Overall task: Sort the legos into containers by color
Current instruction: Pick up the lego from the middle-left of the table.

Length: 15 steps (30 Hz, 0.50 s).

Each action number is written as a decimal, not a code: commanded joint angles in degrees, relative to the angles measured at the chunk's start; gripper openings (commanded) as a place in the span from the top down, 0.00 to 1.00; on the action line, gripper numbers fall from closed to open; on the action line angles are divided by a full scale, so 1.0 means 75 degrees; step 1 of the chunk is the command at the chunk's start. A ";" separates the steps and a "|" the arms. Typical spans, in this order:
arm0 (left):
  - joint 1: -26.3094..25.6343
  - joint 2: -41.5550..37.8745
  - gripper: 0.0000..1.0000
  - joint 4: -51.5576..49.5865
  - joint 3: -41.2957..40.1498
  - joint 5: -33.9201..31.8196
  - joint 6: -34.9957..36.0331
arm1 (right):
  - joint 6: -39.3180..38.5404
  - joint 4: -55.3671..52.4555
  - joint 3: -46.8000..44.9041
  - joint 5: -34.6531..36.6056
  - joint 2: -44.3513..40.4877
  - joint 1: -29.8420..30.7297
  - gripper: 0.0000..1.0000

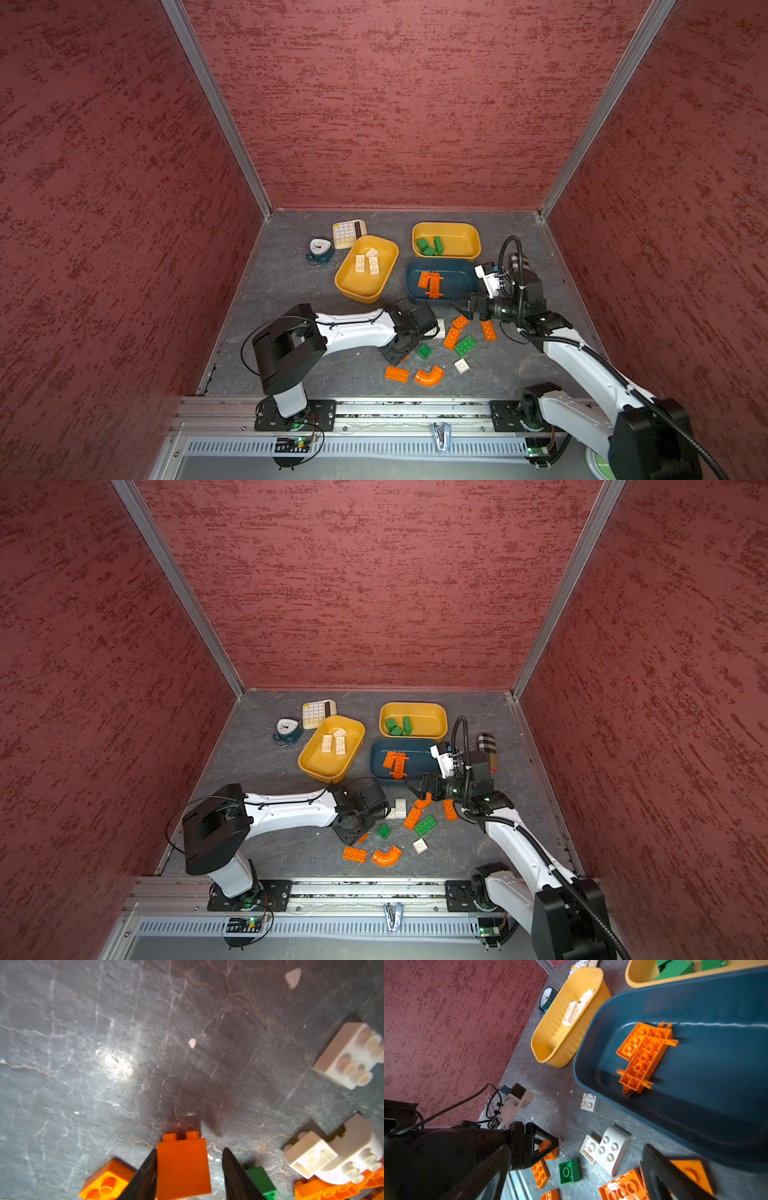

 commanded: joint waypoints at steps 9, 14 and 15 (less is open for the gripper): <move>0.0049 0.0393 0.55 -0.0047 0.0085 0.0343 0.0852 | 0.0422 -0.0282 -0.0481 -0.0003 -0.0604 0.0088 0.01; 0.0068 0.0395 0.66 -0.0118 0.0086 0.0322 0.0994 | 0.0382 -0.0307 -0.0470 0.0020 -0.0617 0.0085 0.01; 0.0070 0.0362 0.71 -0.0117 0.0077 0.0304 0.1028 | 0.0365 -0.0319 -0.0480 0.0021 -0.0617 0.0090 0.01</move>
